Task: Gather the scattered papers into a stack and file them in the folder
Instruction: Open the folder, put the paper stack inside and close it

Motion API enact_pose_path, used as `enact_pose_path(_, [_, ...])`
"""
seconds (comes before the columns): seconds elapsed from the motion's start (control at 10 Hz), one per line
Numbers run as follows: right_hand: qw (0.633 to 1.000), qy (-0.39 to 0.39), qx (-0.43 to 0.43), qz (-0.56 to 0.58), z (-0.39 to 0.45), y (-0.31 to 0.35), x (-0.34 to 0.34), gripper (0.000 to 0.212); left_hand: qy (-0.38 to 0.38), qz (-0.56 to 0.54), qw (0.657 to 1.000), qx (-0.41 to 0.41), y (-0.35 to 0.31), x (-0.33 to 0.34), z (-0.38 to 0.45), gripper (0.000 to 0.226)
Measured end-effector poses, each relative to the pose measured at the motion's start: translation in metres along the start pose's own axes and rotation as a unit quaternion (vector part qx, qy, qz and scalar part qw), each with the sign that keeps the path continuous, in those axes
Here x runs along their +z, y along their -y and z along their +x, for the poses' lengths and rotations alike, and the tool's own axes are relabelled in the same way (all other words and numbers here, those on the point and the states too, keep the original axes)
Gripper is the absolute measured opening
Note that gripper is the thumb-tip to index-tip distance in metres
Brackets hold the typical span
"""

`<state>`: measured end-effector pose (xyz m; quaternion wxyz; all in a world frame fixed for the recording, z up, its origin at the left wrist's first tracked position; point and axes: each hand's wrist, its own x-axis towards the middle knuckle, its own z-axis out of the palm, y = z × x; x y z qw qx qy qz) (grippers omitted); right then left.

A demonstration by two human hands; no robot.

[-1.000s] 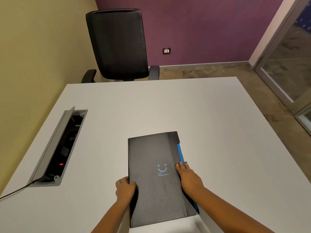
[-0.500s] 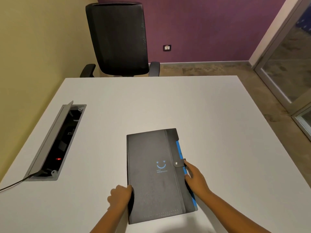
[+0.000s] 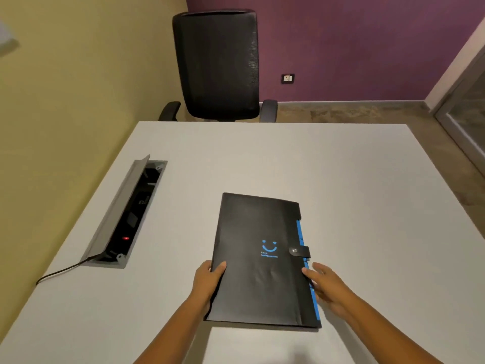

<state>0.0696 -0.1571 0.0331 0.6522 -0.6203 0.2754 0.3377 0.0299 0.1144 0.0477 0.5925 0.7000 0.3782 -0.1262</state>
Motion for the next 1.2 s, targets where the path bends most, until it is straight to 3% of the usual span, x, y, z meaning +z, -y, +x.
enact_pose_path(0.1, [0.982, 0.149, 0.062, 0.096, -0.016, 0.002, 0.009, 0.037, 0.02, -0.007, 1.0, 0.01, -0.009, -0.017, 0.003, 0.021])
enact_pose_path(0.2, [0.983, 0.167, 0.05, 0.054, -0.021, 0.01, 0.021, 0.043, 0.046, -0.029, 0.998, 0.004, -0.019, -0.039, 0.009, 0.024])
enact_pose_path(0.3, [0.991, 0.134, -0.008, -0.006, -0.015, 0.021, 0.038, 0.047, 0.047, -0.021, 0.998, 0.029, -0.023, -0.061, 0.016, 0.025])
enact_pose_path(0.4, [0.991, 0.12, -0.059, -0.011, -0.003, 0.031, 0.065, 0.047, 0.059, -0.103, 0.992, 0.034, -0.022, -0.083, 0.021, 0.029])
enact_pose_path(0.5, [0.991, 0.107, -0.076, 0.002, 0.013, 0.04, 0.098, 0.048, 0.075, -0.289, 0.954, 0.009, -0.014, -0.101, 0.028, 0.031])
enact_pose_path(0.6, [0.991, 0.104, -0.088, 0.003, 0.03, 0.047, 0.132, 0.052, 0.042, -0.427, 0.902, -0.051, -0.004, -0.115, 0.04, 0.025])
enact_pose_path(0.9, [0.99, 0.09, -0.054, -0.097, 0.057, 0.077, 0.205, 0.041, -0.065, -0.489, 0.863, -0.109, -0.007, -0.142, 0.073, 0.018])
enact_pose_path(1.0, [0.988, 0.085, -0.01, -0.126, 0.059, 0.074, 0.21, 0.054, -0.087, -0.497, 0.855, -0.123, -0.006, -0.14, 0.077, 0.02])
enact_pose_path(1.1, [0.986, 0.073, 0.01, -0.15, 0.061, 0.064, 0.201, 0.053, -0.154, -0.47, 0.859, -0.132, -0.006, -0.133, 0.08, 0.015])
enact_pose_path(1.2, [0.976, 0.066, -0.003, -0.209, 0.054, 0.051, 0.183, 0.021, -0.224, -0.438, 0.861, -0.131, -0.004, -0.127, 0.081, 0.031])
